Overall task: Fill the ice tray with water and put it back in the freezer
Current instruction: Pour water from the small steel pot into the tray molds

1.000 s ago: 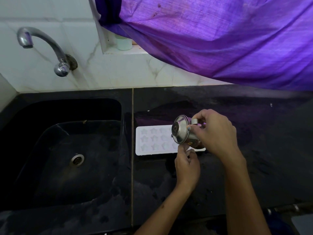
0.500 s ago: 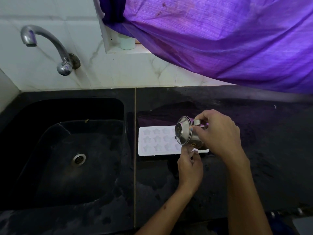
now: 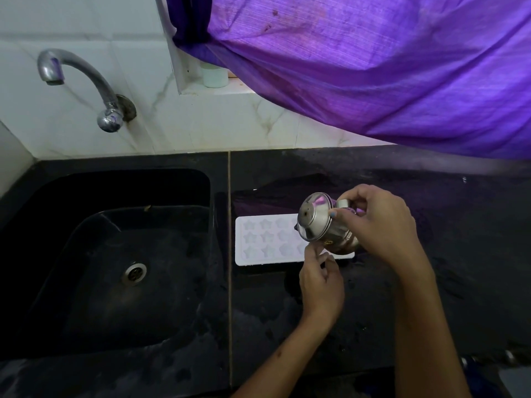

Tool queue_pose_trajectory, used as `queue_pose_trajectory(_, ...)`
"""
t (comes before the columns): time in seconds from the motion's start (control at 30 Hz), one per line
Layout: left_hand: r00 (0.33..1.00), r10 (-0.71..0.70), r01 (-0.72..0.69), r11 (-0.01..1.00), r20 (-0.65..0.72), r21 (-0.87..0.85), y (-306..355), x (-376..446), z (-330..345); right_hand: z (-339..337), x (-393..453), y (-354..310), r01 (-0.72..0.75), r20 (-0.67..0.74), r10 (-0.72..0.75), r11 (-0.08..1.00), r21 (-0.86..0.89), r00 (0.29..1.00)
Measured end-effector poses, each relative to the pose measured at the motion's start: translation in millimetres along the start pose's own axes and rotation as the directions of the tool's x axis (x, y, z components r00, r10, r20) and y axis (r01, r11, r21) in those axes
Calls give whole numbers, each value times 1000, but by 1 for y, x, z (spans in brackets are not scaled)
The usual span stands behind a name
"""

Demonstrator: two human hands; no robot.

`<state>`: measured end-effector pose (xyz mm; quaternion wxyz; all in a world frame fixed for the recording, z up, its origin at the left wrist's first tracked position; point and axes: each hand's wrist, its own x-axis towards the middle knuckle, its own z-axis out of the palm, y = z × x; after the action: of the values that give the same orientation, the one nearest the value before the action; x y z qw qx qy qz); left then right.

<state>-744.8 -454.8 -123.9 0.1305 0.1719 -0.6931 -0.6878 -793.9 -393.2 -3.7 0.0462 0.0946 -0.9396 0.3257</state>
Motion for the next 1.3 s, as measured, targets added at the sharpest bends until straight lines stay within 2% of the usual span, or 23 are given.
queue_pose_trajectory(0.17,1000,17,-17,1000,-9,-8,1,1,-8,2,0,-8,20,0,-20,1000,21,1000)
queue_pose_trajectory(0.37,1000,5,-5,1000,-27,-6,-2,4,-17,13,-1,-21,74,23,-73,997,-32,997)
queue_pose_trajectory(0.73,998,-32,34,999,46,-41,-4,5,-22,18,-2,-30,106,30,-103,986,-128,994)
queue_pose_trajectory(1.07,996,-42,46,997,73,-58,-1,3,-27,20,-5,-32,112,29,-109,984,-137,994)
queue_pose_trajectory(1.3,998,-34,35,999,43,-33,-1,3,-29,18,-6,-29,92,-1,-93,992,-91,996)
